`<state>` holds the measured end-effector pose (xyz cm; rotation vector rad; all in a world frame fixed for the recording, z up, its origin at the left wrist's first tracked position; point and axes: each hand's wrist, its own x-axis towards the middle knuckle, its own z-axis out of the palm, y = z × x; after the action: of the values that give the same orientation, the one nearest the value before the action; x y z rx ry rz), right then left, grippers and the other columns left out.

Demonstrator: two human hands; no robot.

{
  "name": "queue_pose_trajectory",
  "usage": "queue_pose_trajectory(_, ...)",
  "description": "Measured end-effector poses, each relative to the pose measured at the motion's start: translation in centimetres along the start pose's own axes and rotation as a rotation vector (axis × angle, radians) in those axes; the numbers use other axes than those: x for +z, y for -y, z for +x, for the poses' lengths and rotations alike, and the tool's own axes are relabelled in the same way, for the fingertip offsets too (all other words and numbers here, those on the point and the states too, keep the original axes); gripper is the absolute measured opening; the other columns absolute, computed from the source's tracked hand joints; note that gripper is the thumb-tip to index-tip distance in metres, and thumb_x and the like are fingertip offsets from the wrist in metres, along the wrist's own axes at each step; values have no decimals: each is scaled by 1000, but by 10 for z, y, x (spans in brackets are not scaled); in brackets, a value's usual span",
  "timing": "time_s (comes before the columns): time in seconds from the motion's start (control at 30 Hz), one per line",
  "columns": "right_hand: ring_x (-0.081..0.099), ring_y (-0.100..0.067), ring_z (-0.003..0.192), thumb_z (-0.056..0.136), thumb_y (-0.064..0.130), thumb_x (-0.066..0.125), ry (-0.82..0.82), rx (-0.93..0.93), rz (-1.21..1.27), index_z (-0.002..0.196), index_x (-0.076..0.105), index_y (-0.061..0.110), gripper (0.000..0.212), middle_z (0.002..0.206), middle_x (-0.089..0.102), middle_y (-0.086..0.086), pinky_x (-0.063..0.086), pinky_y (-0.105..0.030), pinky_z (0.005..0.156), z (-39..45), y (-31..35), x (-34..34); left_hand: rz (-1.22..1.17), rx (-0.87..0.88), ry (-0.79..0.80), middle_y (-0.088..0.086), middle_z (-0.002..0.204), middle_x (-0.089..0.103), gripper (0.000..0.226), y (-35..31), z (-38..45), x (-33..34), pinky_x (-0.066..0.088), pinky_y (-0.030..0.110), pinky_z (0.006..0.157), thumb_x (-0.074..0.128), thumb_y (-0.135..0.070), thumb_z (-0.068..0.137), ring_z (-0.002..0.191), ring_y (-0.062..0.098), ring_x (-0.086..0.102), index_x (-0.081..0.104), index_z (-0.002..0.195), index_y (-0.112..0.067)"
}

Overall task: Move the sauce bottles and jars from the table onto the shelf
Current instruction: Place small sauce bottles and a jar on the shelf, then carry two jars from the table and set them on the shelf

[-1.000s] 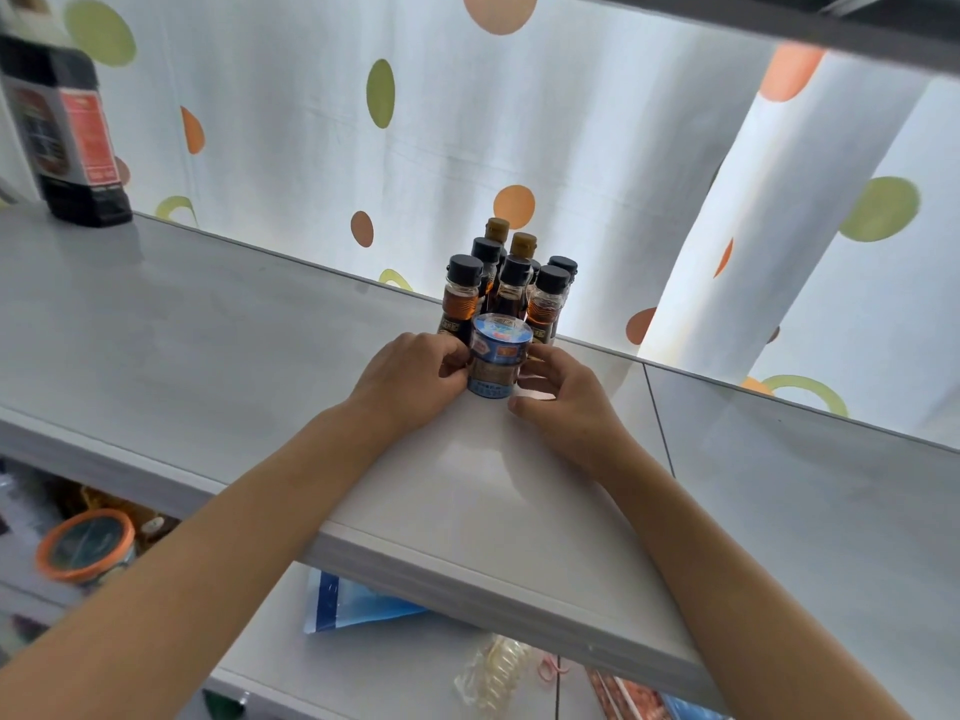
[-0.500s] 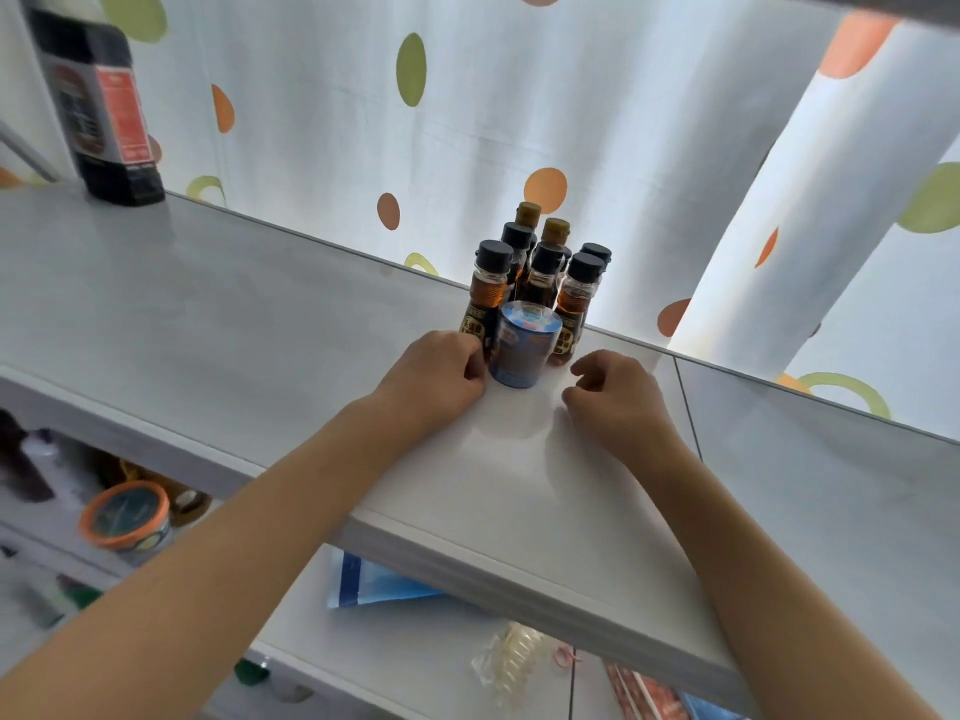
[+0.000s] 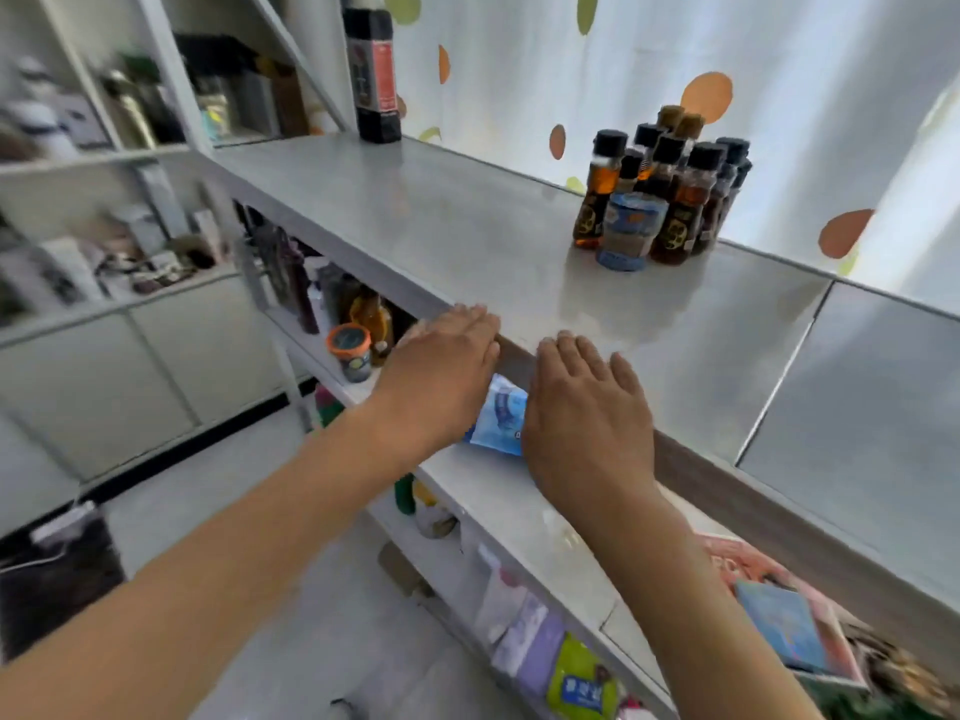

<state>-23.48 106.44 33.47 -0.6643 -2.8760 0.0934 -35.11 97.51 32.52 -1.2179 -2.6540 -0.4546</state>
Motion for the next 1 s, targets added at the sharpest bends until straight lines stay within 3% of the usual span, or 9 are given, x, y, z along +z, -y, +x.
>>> queue_pose_trajectory(0.1, -4, -17, 153, 104, 21, 27, -45, -108, 96, 158, 8, 14, 57, 166, 2, -5, -7, -43, 123, -17, 29, 16, 28, -97, -56, 1, 158, 27, 46, 11, -58, -9, 17, 36, 120, 28, -26, 106, 148, 15, 18, 26, 152, -16)
queue_pose_trajectory(0.27, -9, -16, 152, 105, 23, 25, 15, -347, 227, 158, 5, 13, 57, 166, -2, -4, -5, -38, 124, -43, 88, 35, 55, -281, -148, 4, 162, 11, 53, 44, -141, -29, 8, 34, 122, 25, -29, 106, 150, 16, 4, 11, 154, -13)
queue_pose_trajectory(0.47, -7, -14, 152, 107, 26, 24, 27, -567, 304, 158, 8, 15, 55, 166, 1, -3, -5, -33, 124, -104, 181, 47, 84, -476, -195, 3, 163, 5, 60, 100, -251, -60, 3, 34, 121, 30, -34, 104, 150, 15, -3, 5, 154, -13)
queue_pose_trajectory(0.6, -5, -14, 153, 103, 16, 34, 53, -770, 338, 158, 10, 13, 60, 166, 2, -4, -8, -29, 121, -158, 280, 57, 69, -659, -325, 6, 163, 2, 62, 148, -353, -84, -3, 30, 118, 34, -27, 103, 150, 18, -6, 1, 154, -10)
queue_pose_trajectory(0.77, -5, -14, 153, 95, 2, 38, 154, -1006, 445, 157, 11, 12, 68, 166, 4, -4, -5, -29, 123, -252, 405, 73, 63, -921, -415, 10, 161, 11, 59, 204, -502, -102, 10, 38, 122, 36, -12, 101, 150, 22, 2, 10, 153, -6)
queue_pose_trajectory(0.9, -3, -16, 153, 92, -2, 38, 185, -1133, 462, 156, 16, 10, 69, 165, 8, -6, -2, -32, 124, -332, 479, 91, 66, -1070, -441, 8, 162, 7, 59, 228, -610, -118, 8, 38, 122, 32, -10, 100, 150, 20, -1, 7, 154, -7)
queue_pose_trajectory(1.0, -4, -13, 153, 90, -4, 38, 276, -1235, 462, 157, 15, 12, 73, 166, 7, -3, -8, -27, 121, -390, 527, 102, 37, -1181, -490, 6, 162, 6, 62, 235, -688, -128, 6, 37, 122, 34, -8, 99, 150, 18, -3, 6, 154, -8)
